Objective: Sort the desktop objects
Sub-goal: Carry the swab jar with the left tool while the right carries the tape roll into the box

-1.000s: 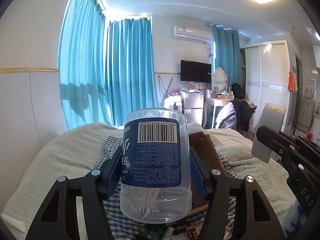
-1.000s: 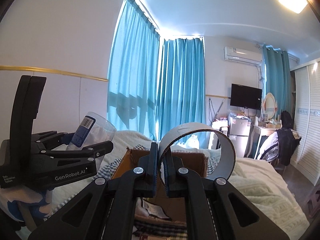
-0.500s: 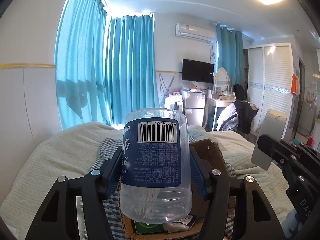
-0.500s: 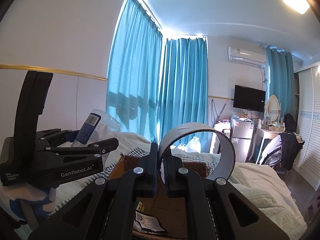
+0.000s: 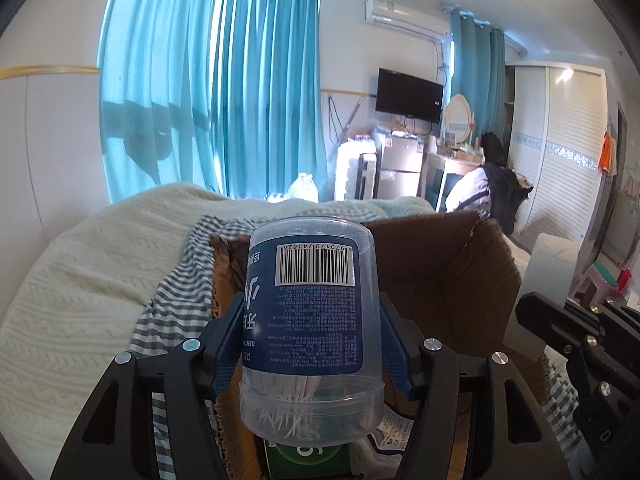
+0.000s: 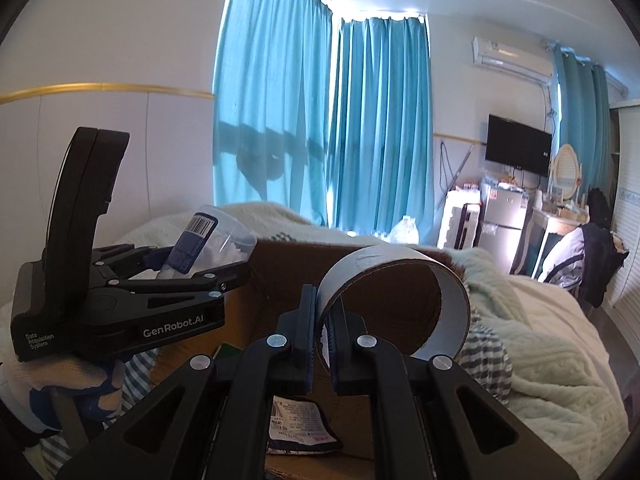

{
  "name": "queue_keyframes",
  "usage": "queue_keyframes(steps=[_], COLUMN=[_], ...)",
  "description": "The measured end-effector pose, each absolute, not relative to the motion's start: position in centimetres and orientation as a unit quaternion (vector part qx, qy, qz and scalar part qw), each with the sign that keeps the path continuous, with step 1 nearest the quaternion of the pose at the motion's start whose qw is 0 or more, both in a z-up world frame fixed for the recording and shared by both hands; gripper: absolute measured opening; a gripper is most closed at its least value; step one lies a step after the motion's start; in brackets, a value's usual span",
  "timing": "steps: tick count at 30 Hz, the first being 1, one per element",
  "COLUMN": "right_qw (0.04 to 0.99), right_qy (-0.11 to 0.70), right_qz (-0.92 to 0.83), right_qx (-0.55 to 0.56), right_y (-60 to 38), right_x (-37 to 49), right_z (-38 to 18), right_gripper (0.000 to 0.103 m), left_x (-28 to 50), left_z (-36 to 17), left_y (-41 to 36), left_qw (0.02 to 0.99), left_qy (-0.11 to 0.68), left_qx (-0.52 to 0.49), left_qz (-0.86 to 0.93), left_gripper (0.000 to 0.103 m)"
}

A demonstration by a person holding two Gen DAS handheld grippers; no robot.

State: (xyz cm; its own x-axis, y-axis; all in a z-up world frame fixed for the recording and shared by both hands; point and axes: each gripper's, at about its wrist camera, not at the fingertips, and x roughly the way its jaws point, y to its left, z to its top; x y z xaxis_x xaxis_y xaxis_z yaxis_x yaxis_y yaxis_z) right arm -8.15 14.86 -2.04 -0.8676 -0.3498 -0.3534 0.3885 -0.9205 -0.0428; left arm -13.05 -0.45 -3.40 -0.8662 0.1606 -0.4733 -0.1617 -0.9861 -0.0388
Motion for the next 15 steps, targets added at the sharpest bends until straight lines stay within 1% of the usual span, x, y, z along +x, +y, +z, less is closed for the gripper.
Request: queue_keyframes(steps=[8, 12, 14, 15], right_qw=[0.177, 0.168, 0.165, 0.163], right_qy=[0.047, 0.055, 0.052, 0.053], right_qz=[-0.957, -0.953, -0.952, -0.952], right_qx=[0.225, 0.244, 0.252, 0.256], right_y=[15.8, 15.8, 15.9, 16.0], right_x=[-10.8, -11.5, -11.7, -11.8], right_z=[-6.1, -7.1, -7.3, -7.3], right_gripper=[0.005, 0.005, 0.006, 0.009], left_x=[-15.2, -15.6, -15.3, -15.2], left_z=[-7.5, -7.9, -7.6, -7.4], left_y=[0.4, 0.4, 0.5, 0.4], left_qw=[0.089, 0.090, 0.086, 0.083], left_qy=[0.017, 0.014, 0.015, 0.016], left_qx=[-0.285, -0.295, -0.286, -0.280], left_qz=[0.954, 0.951, 0.954, 0.956], left_gripper=[0.063, 0.064, 0.073, 0.084])
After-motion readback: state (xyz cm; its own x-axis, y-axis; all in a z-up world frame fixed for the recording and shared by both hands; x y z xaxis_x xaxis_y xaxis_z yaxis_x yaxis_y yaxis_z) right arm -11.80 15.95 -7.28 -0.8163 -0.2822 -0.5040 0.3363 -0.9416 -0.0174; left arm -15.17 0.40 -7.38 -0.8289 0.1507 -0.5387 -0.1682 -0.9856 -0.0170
